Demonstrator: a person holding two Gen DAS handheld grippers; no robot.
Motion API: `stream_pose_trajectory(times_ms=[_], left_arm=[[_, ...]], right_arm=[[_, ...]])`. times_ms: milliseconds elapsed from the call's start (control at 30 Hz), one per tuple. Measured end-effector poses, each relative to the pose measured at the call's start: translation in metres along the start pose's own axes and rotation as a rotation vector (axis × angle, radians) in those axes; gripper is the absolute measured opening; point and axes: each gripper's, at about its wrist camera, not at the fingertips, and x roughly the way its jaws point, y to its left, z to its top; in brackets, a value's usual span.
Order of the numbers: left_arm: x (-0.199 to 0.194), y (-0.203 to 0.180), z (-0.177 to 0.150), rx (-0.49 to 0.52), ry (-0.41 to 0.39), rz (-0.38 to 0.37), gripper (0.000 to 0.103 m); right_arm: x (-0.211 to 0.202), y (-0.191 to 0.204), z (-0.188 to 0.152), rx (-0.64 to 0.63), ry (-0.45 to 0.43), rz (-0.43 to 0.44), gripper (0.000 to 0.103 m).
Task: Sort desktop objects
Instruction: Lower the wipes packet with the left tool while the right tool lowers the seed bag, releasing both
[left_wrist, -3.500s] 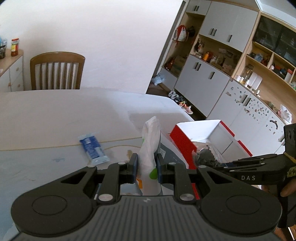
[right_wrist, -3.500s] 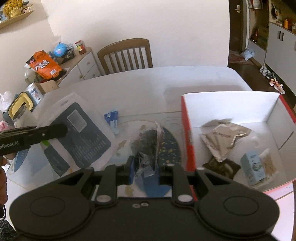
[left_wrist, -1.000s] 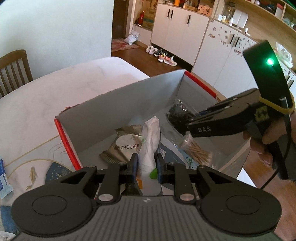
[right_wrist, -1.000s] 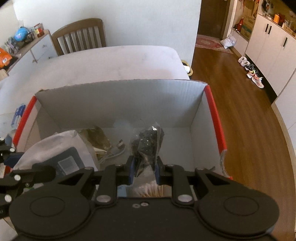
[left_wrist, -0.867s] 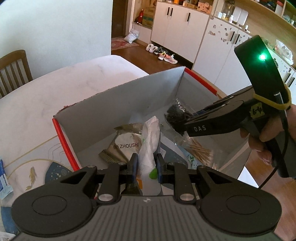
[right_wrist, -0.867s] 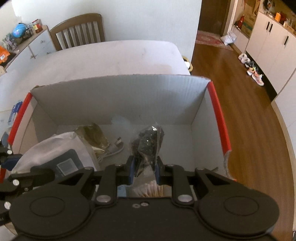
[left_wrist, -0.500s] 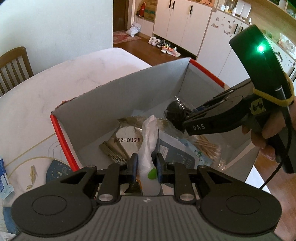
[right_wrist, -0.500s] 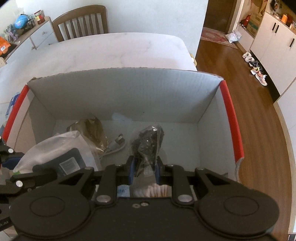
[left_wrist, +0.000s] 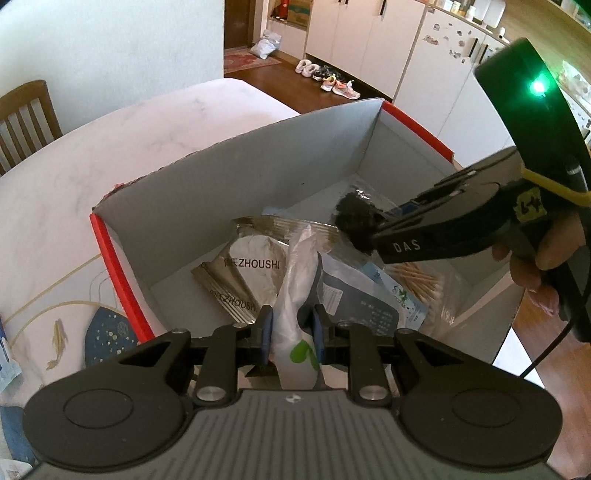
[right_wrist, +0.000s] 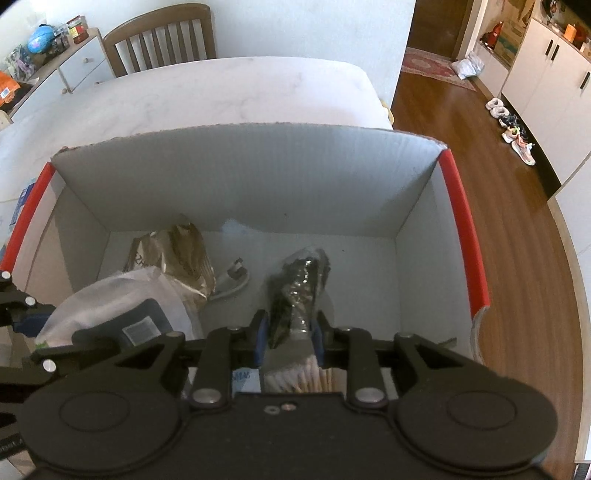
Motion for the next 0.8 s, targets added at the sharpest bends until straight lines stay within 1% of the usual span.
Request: stream_pose_trajectory(times_ms=[100,200,267,333,400,633,800], left_arm=[[0.0,0.003,-0.001,-0.022,0.001,0.003,0.029],[0.0,0.003,-0.003,-0.029,0.0,0.005,0.033],[-0.001,0.001,-0.004,-0.029,-0.002,-0.009,0.041],[-0.002,-0.001,-0.005,-0.033,-0.006,-0.018,0.057],[-0.005,-0.003,-0.006,-0.028,-0.02,-0.011,0.066],[-0.02,-0.003,-0.003,-0.033,-0.069,-0.02,0.067],[-0.03,-0.005,-0.003,-0.031,-0.095,-0.023,0.067]], right_arm=[[-0.003,-0.002,-0.002,0.005,0.001,0.002,0.028],[-0.006,-0.004,-0.004,0.011,-0.004,0.003,0.029],[-0.009,-0.006,-0.007,0.017,-0.011,0.011,0.029],[-0.014,-0.009,-0.011,0.018,-0.023,0.024,0.03],[-0.019,-0.012,-0.014,0.024,-0.035,0.038,0.031],[-0.033,-0.019,-0.019,0.039,-0.061,0.066,0.033],[-0.04,-0.018,-0.021,0.035,-0.072,0.075,0.036]])
